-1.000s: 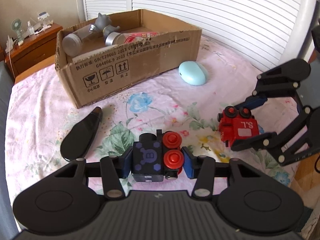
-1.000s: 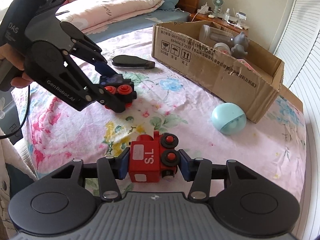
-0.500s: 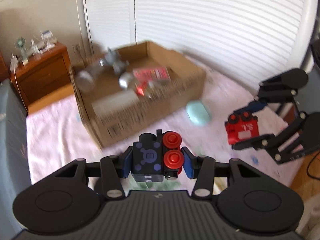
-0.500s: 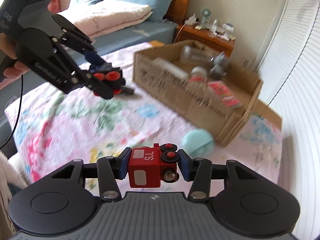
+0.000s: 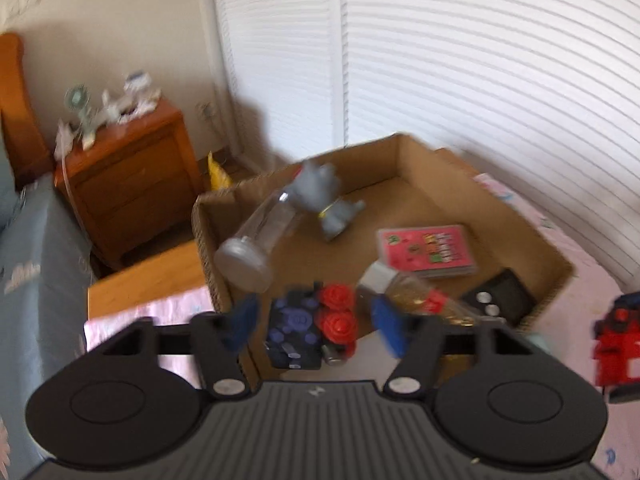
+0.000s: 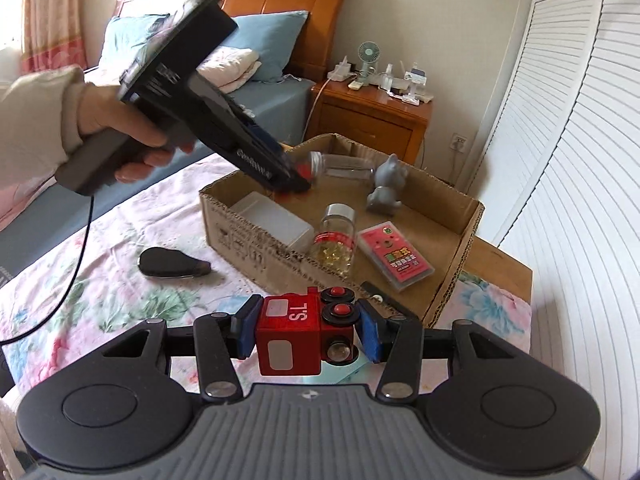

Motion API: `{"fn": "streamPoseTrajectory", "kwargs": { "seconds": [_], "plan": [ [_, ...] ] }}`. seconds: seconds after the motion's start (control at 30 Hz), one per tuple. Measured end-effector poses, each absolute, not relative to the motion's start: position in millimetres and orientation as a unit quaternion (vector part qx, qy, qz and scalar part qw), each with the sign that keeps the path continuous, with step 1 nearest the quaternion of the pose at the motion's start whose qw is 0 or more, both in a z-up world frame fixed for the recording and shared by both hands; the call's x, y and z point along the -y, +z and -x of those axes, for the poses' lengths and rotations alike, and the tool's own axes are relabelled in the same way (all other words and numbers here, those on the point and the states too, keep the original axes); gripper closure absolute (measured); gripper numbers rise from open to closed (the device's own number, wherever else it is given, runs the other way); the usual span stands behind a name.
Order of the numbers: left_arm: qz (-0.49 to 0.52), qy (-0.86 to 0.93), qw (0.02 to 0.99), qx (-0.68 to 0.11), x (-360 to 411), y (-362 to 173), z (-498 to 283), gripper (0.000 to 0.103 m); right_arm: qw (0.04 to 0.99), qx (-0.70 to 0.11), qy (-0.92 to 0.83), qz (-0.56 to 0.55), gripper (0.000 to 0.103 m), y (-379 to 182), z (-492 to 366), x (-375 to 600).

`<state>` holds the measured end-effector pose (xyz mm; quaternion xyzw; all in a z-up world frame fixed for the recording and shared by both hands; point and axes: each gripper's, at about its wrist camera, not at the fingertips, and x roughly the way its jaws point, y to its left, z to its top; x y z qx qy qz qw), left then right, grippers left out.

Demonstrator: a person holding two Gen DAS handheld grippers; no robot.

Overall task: Organize rigid objects
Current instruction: 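Lower the navy car into the box with the left tool while the right drops the SL car in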

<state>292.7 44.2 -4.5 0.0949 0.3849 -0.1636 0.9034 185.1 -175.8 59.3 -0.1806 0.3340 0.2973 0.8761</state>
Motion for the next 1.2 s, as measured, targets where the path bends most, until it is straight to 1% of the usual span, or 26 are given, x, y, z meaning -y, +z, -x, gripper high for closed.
{"fn": "streamPoseTrajectory", "kwargs": {
  "seconds": [0.03,0.07,0.13,0.23,0.57,0.7,0.83,1.2],
  "plan": [
    [-0.083,-0.159,0.904,-0.387,-48,-7,-292,0.021,0.876,-0.335,0.295,0.182,0.049,59,-188,175],
    [-0.073,-0.159,0.906,-0.385,-51,-8,-289,0.020,0.876,-0.337,0.293,0.183,0.049,58,-188,175],
    [-0.061,-0.163,0.908,-0.380,-58,-8,-280,0.013,0.875,-0.341,0.291,0.183,0.049,57,-192,175],
    [-0.055,-0.167,0.908,-0.381,-66,-2,-258,0.007,0.874,-0.346,0.287,0.183,0.049,58,-198,172],
    [-0.087,-0.184,0.914,-0.352,-69,9,-189,0.003,0.878,-0.356,0.277,0.162,0.049,68,-219,161],
    [-0.106,-0.183,0.916,-0.341,-65,9,-172,0.003,0.879,-0.361,0.267,0.158,0.049,72,-229,159],
    [-0.100,-0.197,0.914,-0.340,-66,8,-159,0.003,0.881,-0.369,0.256,0.151,0.049,75,-246,156],
    [-0.079,-0.246,0.907,-0.331,-65,7,-133,0.003,0.884,-0.394,0.216,0.131,0.049,69,-334,146]
  ]
}}
